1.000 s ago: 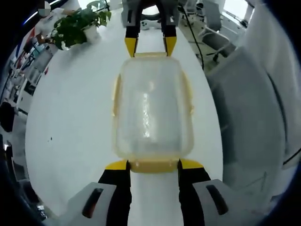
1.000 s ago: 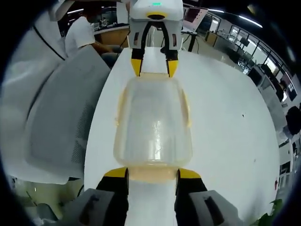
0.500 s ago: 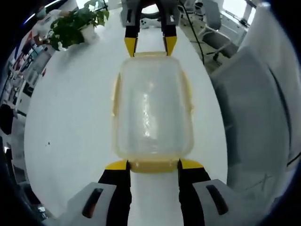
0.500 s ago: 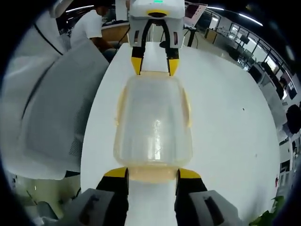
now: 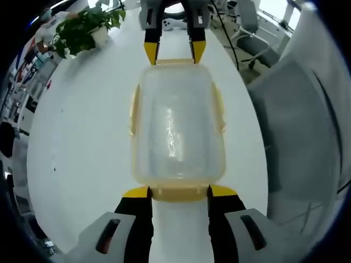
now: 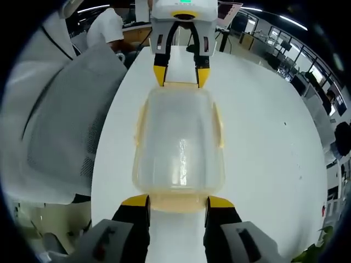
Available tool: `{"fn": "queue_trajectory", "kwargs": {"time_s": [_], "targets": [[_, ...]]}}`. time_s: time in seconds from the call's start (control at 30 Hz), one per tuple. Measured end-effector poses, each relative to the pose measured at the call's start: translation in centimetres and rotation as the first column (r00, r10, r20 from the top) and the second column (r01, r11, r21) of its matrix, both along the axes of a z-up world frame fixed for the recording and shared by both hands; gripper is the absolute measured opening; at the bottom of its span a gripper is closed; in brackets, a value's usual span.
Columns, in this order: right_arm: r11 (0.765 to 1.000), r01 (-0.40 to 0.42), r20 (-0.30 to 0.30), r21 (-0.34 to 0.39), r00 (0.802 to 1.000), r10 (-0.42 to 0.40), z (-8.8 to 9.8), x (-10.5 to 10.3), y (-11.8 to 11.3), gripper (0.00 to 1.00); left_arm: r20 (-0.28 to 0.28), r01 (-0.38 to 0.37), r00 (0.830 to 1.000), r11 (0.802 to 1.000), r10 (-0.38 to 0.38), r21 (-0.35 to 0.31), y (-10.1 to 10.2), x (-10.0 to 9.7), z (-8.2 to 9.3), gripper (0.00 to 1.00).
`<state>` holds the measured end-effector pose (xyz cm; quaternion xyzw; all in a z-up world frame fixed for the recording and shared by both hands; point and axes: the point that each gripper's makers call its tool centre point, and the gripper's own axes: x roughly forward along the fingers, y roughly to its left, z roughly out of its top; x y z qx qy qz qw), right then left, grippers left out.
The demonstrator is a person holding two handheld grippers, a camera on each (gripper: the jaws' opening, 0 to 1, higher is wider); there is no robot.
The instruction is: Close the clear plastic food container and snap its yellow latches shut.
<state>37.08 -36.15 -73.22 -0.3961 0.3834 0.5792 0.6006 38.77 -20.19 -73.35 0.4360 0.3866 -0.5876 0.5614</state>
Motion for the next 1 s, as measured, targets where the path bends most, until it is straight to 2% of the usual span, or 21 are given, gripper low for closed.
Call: {"fn": "queue_trajectory", "kwargs": {"time_s": [0.43,1.0], "targets": [[1.000,-0.010,0.001,-0.009,1.000,0.010,-0.6,0.2,0.0,0.35,-0.006,-0.009,1.000,1.000,0.009,0.005,0.0,0.0,-0.6,0.36],[0.999,-0.024,-0.028,-0.023,0.999,0.023,-1.3,0.1,-0.2,0.36,-0.032,-0.010,0.999,1.000,0.010,-0.001,-0.1,-0.3,-1.1,0.37]]}}
